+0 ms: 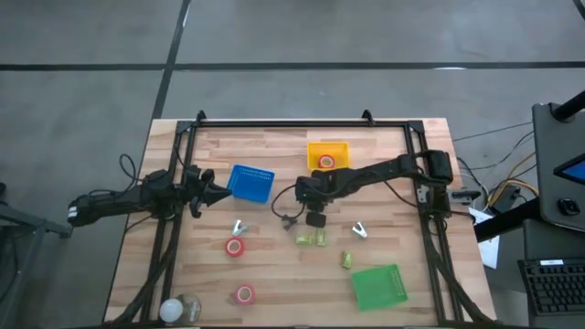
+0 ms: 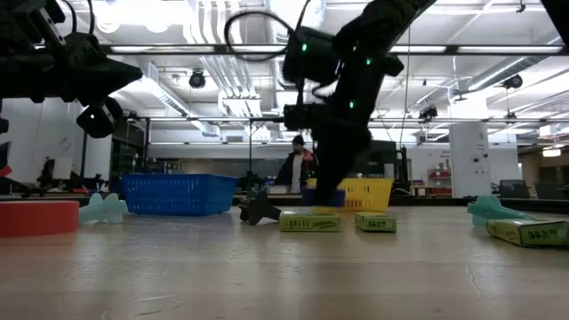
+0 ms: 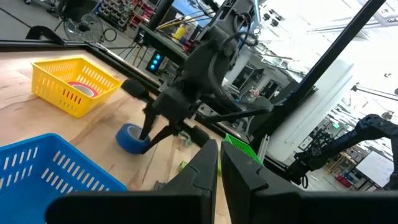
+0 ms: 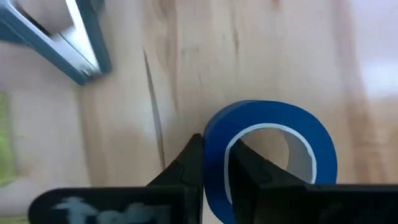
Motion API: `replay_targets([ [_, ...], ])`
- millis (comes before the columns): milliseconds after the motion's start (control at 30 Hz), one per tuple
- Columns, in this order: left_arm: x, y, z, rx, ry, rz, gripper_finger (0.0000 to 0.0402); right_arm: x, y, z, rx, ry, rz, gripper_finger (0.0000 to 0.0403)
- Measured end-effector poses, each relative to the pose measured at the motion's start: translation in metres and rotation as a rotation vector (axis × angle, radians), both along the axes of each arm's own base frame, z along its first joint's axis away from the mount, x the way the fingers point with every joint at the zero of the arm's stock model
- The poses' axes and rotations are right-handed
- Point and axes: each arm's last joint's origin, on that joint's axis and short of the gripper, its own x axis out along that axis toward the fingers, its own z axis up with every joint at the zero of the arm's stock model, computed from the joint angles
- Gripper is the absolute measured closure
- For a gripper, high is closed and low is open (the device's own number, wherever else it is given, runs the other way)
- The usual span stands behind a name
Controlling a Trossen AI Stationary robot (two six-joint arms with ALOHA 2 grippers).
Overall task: Pick and place Stapler, Stapler remover, tape
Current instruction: Put the blue tape into the yellow bin
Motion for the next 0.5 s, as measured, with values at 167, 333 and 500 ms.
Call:
replay_targets([
  [167, 0.000, 0.000, 0.000, 0.000, 0.000, 0.000, 0.0378, -0.005, 0.000, 0.016, 0.001, -0.032, -0.014, 0.0363],
  [333, 0.000, 0.000, 0.000, 0.000, 0.000, -0.001, 0.0378, -0.008, 0.002, 0.034, -0.001, -0.084, -0.012, 0.0364],
  [500, 0.000, 0.000, 0.000, 0.000, 0.000, 0.000, 0.0378, -0.014, 0.002, 0.049, -0.012, -0.114, -0.021, 0.0364],
])
